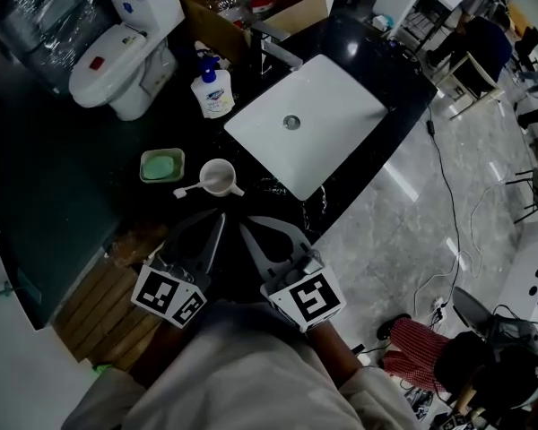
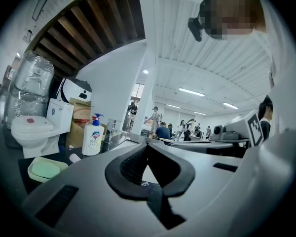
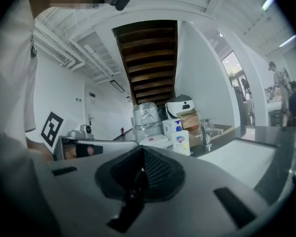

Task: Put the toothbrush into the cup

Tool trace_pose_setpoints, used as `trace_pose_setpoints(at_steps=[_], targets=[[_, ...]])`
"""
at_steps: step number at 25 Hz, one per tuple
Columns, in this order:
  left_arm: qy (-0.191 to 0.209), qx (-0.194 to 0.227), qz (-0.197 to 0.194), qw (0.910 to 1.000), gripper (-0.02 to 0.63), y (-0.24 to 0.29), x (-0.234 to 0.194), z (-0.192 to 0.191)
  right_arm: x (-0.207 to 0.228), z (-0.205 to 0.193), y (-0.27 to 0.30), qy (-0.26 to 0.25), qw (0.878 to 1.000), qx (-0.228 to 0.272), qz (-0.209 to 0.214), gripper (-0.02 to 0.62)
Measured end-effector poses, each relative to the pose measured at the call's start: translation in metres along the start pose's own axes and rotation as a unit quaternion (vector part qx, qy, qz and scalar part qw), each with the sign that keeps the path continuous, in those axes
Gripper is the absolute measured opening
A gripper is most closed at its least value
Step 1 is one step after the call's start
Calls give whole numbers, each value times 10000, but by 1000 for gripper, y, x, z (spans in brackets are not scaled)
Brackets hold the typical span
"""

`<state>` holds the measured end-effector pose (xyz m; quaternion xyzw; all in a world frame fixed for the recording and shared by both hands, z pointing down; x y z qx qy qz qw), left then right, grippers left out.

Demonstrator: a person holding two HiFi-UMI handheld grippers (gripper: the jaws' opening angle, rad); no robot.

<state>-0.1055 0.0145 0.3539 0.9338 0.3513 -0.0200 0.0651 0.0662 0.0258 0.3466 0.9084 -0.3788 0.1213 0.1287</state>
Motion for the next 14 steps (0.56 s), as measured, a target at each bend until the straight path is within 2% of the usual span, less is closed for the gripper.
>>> trace_pose_setpoints(at_steps=[14], targets=[[124, -231, -13, 9997, 10, -4, 2, -11, 8, -3, -5, 94, 9998, 15, -175, 5]])
Point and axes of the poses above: the fingertips, and each gripper's own axes: y forward along the fingers, x to its right, z out of its top, the point moved 10 cm from there along -y, backward along the fingers, and after that the axes turned 10 degrees about y, right-handed, at the moved point
